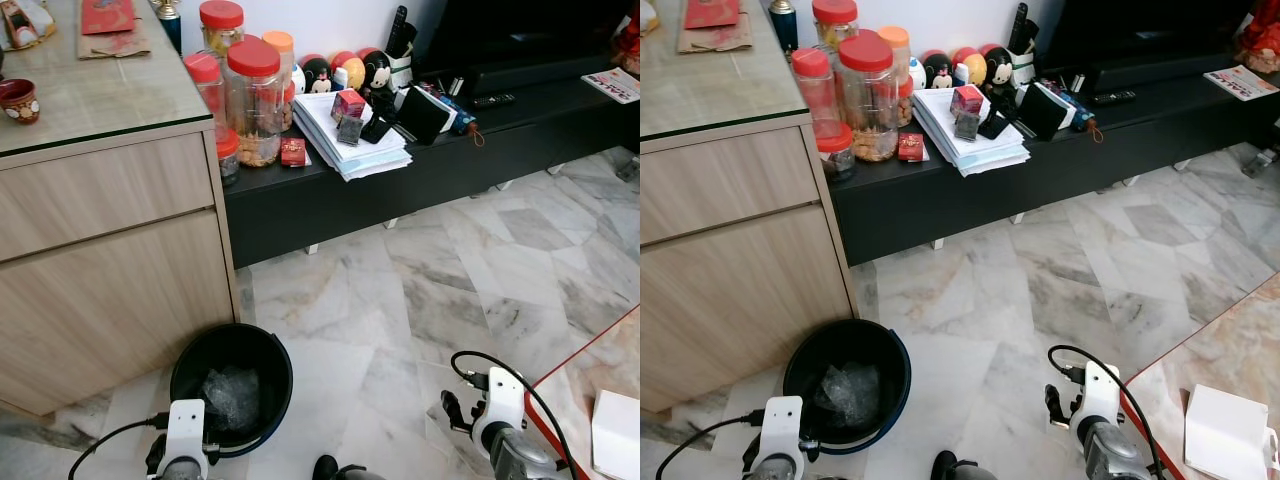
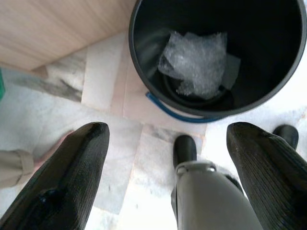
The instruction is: Picking trash to rubbish bin
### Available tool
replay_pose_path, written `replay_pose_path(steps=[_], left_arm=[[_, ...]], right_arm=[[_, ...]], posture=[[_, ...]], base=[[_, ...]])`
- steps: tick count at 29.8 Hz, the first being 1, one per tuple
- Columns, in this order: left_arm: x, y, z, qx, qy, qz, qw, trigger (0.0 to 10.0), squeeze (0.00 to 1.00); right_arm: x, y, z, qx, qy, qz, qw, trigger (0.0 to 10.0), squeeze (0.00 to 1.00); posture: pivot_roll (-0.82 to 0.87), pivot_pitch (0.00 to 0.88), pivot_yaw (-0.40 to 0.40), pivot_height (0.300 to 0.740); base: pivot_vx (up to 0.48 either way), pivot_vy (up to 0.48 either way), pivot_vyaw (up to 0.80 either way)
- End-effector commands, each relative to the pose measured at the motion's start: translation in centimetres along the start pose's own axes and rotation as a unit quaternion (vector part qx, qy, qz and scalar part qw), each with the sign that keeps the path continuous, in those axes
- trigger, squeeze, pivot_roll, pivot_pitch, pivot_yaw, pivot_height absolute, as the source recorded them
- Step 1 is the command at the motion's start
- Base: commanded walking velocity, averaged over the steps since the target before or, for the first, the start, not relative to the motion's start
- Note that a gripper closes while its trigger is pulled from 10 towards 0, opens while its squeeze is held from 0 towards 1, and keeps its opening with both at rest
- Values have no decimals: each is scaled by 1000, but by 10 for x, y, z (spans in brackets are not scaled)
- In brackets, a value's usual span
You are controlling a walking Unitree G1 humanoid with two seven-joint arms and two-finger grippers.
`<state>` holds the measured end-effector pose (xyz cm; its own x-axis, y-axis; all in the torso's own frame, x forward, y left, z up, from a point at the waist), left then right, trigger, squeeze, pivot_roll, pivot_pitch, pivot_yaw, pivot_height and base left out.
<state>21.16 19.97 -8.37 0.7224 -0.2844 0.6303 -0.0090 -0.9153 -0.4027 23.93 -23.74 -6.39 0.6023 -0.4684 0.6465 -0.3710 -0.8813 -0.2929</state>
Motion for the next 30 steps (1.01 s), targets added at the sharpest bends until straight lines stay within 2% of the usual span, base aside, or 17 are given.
replay_pose_path(steps=[1, 7, 9, 13, 15, 17, 20, 24, 30], left_arm=[[-19, 9, -7, -12, -31, 10, 999, 10000, 0], [-26, 14, -10, -19, -42, 11, 999, 10000, 0], [-28, 18, -12, -24, -46, 11, 999, 10000, 0], [-29, 20, -12, -29, -47, 12, 998, 10000, 0], [-29, 21, -13, -32, -48, 13, 998, 10000, 0], [-31, 24, -14, -39, -51, 15, 998, 10000, 0], [-33, 25, -15, -42, -54, 15, 998, 10000, 0], [-34, 26, -15, -45, -55, 11, 997, 10000, 0], [-35, 26, -16, -50, -55, 12, 997, 10000, 0]], right_arm=[[-13, 16, -5, -26, -20, 11, 999, 10000, 0], [-31, 23, -10, -32, -48, 10, 998, 10000, 0], [-42, 25, -13, -31, -67, -8, 997, 10000, 0], [-46, 25, -14, -31, -75, -19, 997, 10000, 0], [-48, 26, -14, -29, -86, -39, 995, 10000, 0], [-59, 33, -19, -32, -119, -90, 988, 10000, 0], [-60, 36, -20, -35, -119, -79, 989, 10000, 0], [-68, 49, -28, -39, -137, -122, 982, 10000, 0], [-81, 62, -37, -50, -132, -104, 984, 10000, 0]], posture=[[53, 187, -173, 740], [54, 185, -172, 740], [52, 183, -171, 740], [52, 183, -171, 740], [54, 182, -172, 740], [55, 180, -173, 740], [57, 178, -173, 740], [60, 177, -171, 740], [59, 178, -170, 740]], base=[[0, 0, 0], [0, 0, 0], [0, 0, 0], [0, 0, 0], [0, 0, 0], [0, 0, 0], [0, 0, 0], [0, 0, 0], [0, 0, 0]])
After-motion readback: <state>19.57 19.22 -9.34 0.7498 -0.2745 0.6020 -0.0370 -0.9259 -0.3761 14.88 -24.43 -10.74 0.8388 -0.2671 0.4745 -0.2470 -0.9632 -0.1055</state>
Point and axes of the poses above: a point about 5 cm out from each wrist's last joint towards the gripper, its own z axis pointing out of the wrist towards the gripper, its own x axis along the axis of the wrist's last joint, y = z × x, the point moved 2 cm from there along z, pointing out of the wrist towards the gripper, and after that the axes turned 15 degrees about z, right-handed, at the moved point
